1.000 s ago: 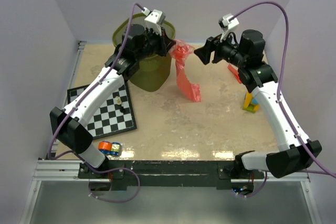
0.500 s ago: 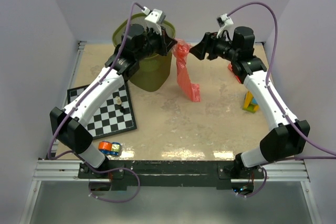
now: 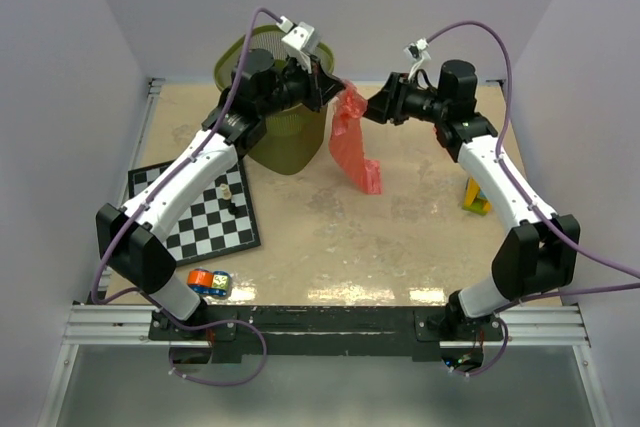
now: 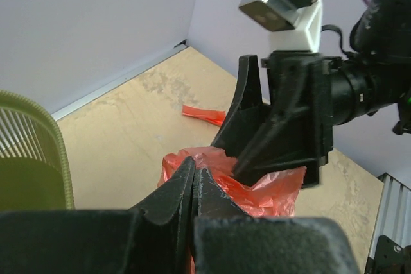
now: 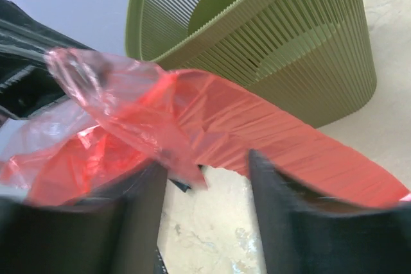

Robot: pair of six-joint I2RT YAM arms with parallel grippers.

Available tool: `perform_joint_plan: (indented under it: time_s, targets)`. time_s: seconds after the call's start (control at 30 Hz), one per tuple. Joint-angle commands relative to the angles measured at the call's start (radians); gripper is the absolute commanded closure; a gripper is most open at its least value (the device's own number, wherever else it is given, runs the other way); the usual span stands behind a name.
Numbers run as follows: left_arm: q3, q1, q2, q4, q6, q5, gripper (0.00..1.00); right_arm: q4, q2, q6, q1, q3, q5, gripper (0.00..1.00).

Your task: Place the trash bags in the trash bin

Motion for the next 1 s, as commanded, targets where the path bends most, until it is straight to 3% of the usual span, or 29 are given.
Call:
perform_joint_plan:
  time_s: [0.0, 0.03, 0.07, 0.3, 0.4, 0.5, 0.67, 0.83, 0.97]
  targets:
    - [-0.001, -0.005, -0.034, 0.083, 0.036, 0.08, 1.0, 0.028, -0.007, -0.006, 0.002, -0.026, -0.022, 0.62]
    - [-0.001, -0.005, -0.035, 0.077, 0.048, 0.077, 1.0, -0.001, -0.013, -0.038, -0.001, -0.023, 0.006, 0.77]
    - [-0.001, -0.005, -0.043, 0.07, 0.065, 0.072, 1.0, -0.033, -0.018, -0.081, -0.004, -0.018, 0.036, 0.85]
    - [-0.067, -0.005, -0.098, 0.037, 0.222, 0.045, 1.0, -0.217, -0.09, -0.372, -0.046, 0.011, 0.263, 1.0]
    - [-0.084, -0.005, -0.111, -0.002, 0.262, 0.042, 1.0, -0.263, -0.134, -0.469, -0.046, 0.023, 0.38, 1.0]
    - [-0.087, -0.005, -0.106, -0.012, 0.254, 0.016, 1.0, -0.282, -0.174, -0.509, -0.044, 0.037, 0.396, 1.0]
    - [-0.067, 0.018, -0.092, 0.003, 0.08, -0.027, 1.0, -0.296, -0.281, -0.74, 0.0, 0.055, 0.181, 0.79]
    - [-0.012, 0.052, -0.049, -0.007, -0.043, 0.051, 1.0, -0.205, -0.465, -1.019, 0.074, -0.073, 0.093, 0.44]
    - [0.014, 0.069, -0.031, 0.014, -0.115, 0.161, 1.0, -0.259, -0.444, -1.194, 0.147, -0.064, 0.138, 0.41]
